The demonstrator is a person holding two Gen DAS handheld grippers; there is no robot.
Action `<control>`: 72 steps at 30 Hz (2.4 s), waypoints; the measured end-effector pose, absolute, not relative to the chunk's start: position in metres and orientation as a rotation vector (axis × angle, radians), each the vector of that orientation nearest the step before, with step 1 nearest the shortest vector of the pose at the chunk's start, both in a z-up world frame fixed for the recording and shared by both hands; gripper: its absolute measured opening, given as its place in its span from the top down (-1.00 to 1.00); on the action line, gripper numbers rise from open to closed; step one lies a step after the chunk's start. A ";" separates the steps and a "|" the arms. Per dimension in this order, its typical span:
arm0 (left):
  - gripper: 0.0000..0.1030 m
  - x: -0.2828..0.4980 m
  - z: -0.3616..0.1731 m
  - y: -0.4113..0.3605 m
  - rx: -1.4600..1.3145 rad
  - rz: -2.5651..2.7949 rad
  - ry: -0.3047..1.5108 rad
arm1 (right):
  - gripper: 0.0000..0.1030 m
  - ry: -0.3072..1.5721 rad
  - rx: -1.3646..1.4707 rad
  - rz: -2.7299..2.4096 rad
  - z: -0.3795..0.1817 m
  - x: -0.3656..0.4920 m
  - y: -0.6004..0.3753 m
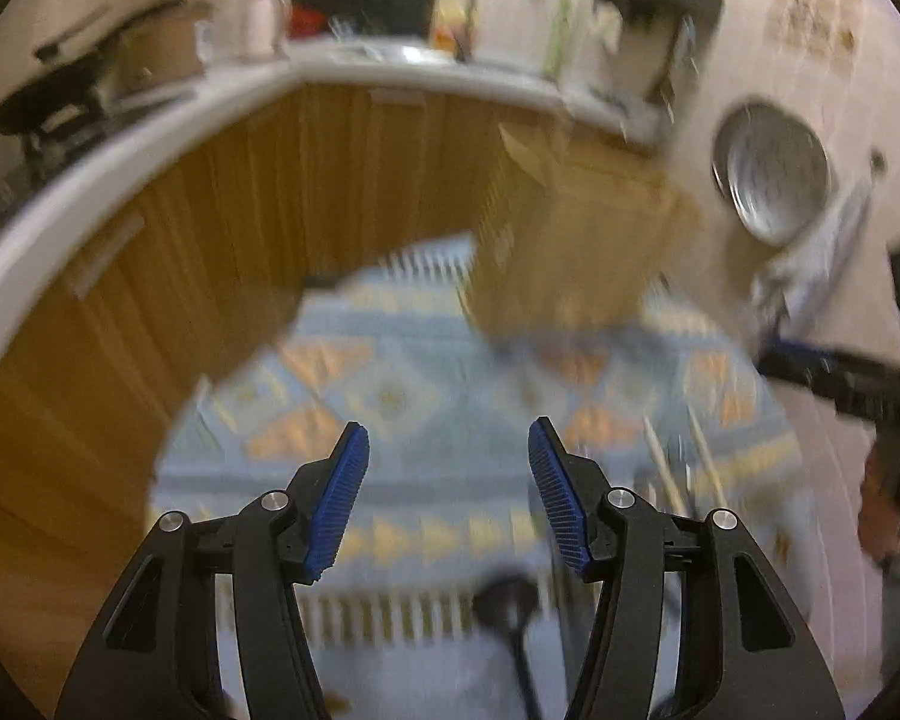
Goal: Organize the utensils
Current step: 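Open the left tool then the right tool, dropping chopsticks into the basket, then grasp a clear plastic spoon with the left tool while the right tool grasps another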
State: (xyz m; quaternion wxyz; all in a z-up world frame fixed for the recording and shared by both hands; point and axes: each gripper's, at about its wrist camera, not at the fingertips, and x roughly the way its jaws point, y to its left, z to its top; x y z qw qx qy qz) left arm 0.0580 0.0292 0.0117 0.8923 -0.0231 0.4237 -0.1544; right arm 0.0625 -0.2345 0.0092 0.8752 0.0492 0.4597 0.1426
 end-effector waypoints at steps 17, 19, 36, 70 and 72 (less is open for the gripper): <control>0.11 0.065 -0.055 -0.048 0.205 -0.444 1.108 | -0.06 1.218 0.160 0.335 -0.051 0.071 -0.220; 0.22 0.069 -0.062 -0.050 0.220 -0.439 1.126 | -0.02 1.235 0.178 0.344 -0.056 0.074 -0.222; 0.82 0.105 -0.068 0.026 -0.162 -0.455 1.142 | 0.12 1.276 0.155 0.343 -0.073 0.078 -0.213; 0.36 0.106 -0.069 -0.045 0.200 -0.292 1.122 | 0.32 1.279 -0.049 0.277 -0.075 0.083 -0.190; 0.37 0.104 -0.070 -0.046 0.195 -0.285 1.113 | 0.36 1.267 -0.093 0.278 -0.075 0.080 -0.185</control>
